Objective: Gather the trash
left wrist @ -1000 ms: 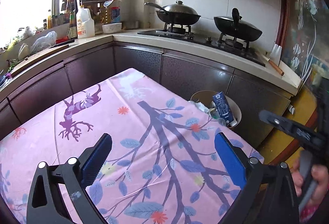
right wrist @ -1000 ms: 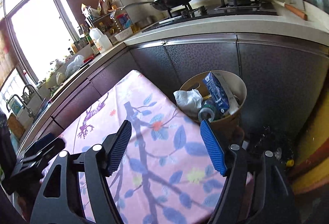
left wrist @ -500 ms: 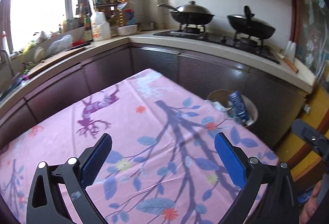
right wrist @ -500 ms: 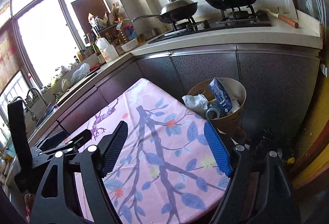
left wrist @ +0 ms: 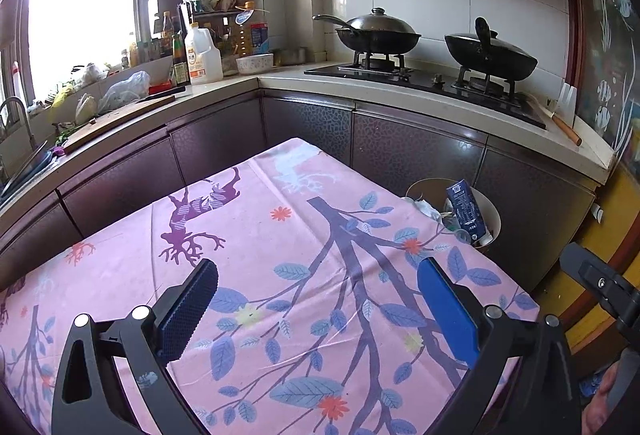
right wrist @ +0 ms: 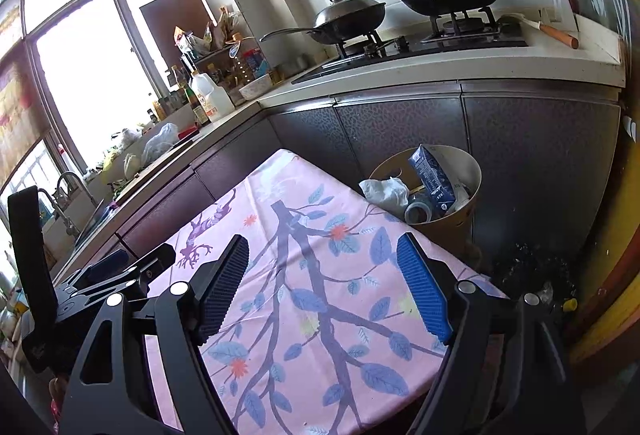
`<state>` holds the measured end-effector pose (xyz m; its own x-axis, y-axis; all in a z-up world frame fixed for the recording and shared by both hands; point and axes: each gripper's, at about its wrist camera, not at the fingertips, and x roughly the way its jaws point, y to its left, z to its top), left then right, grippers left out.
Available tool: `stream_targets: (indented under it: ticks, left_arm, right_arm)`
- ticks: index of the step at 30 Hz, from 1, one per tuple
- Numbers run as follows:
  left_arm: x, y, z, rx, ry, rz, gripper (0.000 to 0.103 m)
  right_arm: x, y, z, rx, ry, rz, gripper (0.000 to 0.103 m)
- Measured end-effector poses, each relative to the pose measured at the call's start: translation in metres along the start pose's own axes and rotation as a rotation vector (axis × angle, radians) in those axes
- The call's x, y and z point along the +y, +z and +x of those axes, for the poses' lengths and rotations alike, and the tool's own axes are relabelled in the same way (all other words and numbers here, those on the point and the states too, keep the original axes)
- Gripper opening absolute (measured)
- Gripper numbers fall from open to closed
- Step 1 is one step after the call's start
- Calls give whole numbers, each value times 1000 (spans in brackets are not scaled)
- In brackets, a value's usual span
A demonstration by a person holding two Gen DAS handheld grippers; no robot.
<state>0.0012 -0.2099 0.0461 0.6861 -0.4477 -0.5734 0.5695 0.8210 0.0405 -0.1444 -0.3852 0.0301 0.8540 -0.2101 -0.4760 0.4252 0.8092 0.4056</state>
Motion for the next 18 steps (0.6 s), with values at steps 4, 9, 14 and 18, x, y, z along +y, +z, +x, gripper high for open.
stream_targets:
  ticks: [4,9,14,18]
  left_arm:
    - [0,0,-4,-11,16,1,99]
    - [-2,0,-8,-30,71,24,99]
    - [-3,0,-9,-26,74,25,99]
    - [-1,1,-11,-28,50,13,99]
  right_arm:
    - [-1,-1,-1,3,1,4,76]
    - [-1,-4,-1,9,3,10,76]
    - [-2,-4,-1,10,2,10,76]
    - [-3,-5,-1,13,0,19,76]
